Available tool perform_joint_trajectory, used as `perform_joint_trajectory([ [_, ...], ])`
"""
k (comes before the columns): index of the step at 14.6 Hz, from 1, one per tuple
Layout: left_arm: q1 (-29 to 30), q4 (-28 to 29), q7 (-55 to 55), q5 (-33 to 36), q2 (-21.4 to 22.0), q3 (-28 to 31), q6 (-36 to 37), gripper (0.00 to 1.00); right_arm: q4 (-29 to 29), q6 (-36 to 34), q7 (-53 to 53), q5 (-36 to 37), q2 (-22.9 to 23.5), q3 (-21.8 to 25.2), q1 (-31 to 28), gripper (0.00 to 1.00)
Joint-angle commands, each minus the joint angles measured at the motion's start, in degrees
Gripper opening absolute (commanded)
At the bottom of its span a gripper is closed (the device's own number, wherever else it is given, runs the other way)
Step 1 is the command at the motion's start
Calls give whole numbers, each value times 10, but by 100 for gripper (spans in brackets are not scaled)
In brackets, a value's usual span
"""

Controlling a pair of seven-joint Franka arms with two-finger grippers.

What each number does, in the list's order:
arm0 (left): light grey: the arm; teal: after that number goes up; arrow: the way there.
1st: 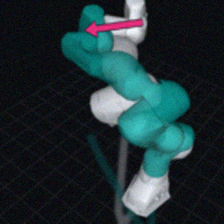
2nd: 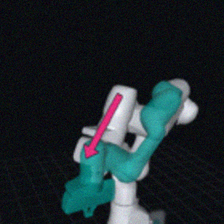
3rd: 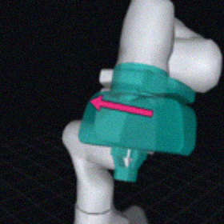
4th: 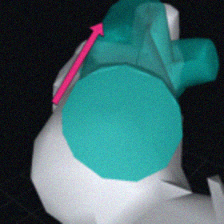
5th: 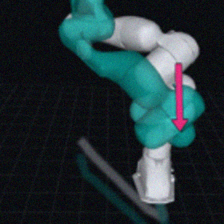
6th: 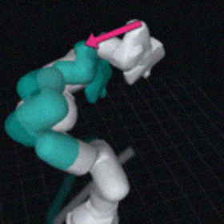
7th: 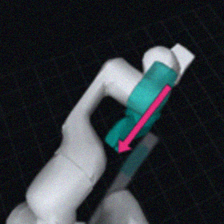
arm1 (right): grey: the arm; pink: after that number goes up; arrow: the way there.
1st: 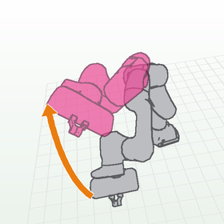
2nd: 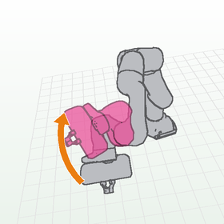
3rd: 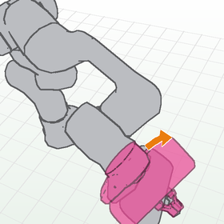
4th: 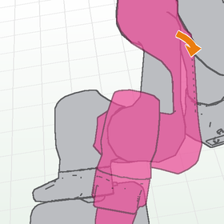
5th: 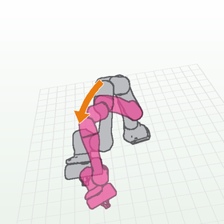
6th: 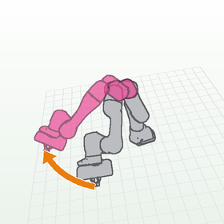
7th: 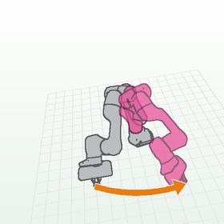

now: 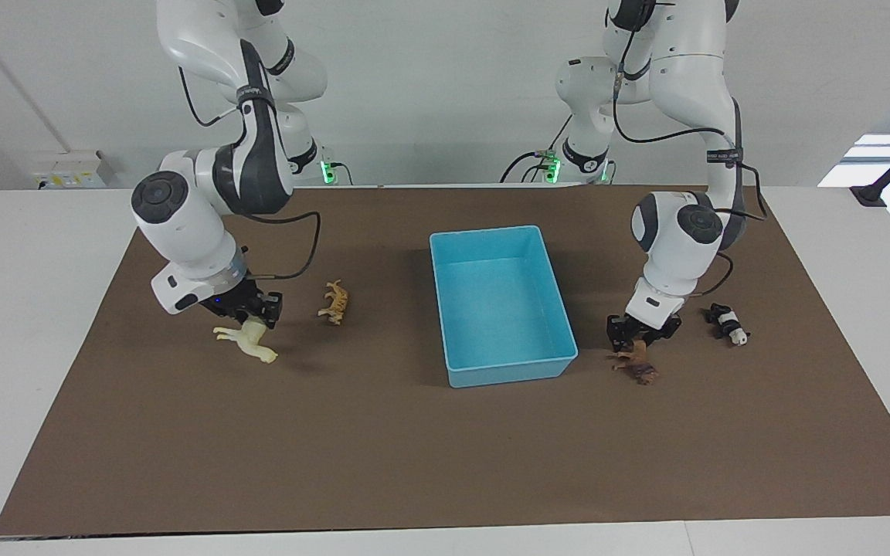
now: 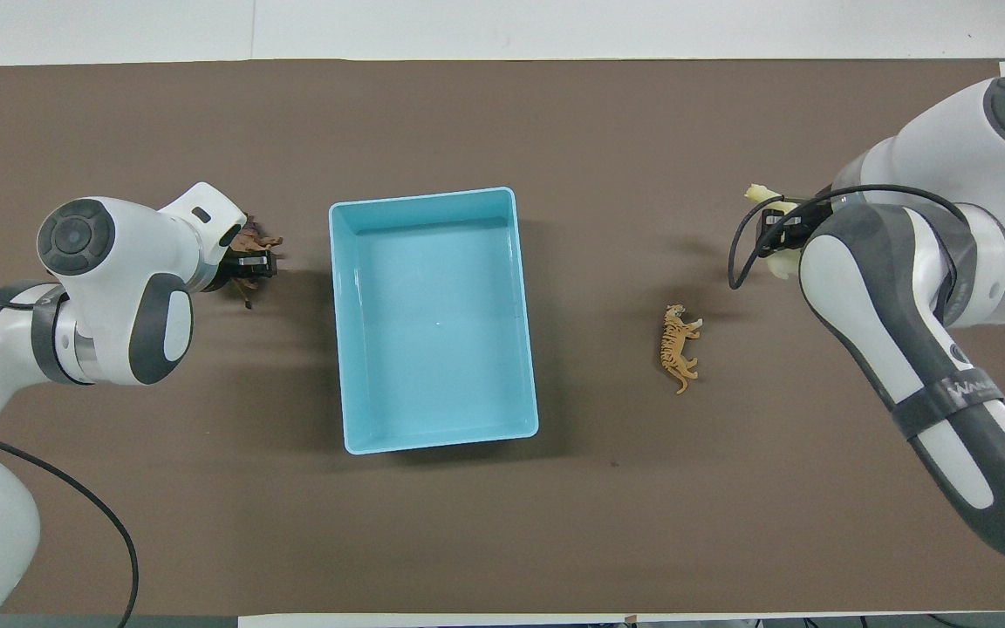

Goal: Put all toys into storage box
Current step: 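Carry the cream llama into the box with the right gripper and release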

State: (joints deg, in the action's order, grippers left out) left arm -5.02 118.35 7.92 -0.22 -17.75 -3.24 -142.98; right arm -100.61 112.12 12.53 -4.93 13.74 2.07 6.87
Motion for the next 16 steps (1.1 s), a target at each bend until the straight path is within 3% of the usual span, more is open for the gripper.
perform_joint_trajectory([
  [1, -7, -25, 17, -19, -5, 2, 34, 0, 73, -57, 94, -27, 7, -4, 52, 0],
  [7, -15, -94, 61, -20, 17, 0, 159, 0, 116, -39, 324, -35, 15, -4, 191, 0],
  [10, -11, -112, 61, -36, 47, 0, 220, 0, 107, 42, 413, -78, 26, -4, 254, 0],
  [14, -16, -116, 90, -119, 90, 0, 267, 0, 102, 115, 461, -82, 36, -4, 294, 0],
  [15, -19, -116, 111, -132, 101, -2, 277, 0, 101, 123, 462, -84, 43, -5, 299, 11],
  [16, -28, -113, 125, -145, 114, -5, 288, 0, 101, 125, 463, -88, 48, -5, 317, 68],
])
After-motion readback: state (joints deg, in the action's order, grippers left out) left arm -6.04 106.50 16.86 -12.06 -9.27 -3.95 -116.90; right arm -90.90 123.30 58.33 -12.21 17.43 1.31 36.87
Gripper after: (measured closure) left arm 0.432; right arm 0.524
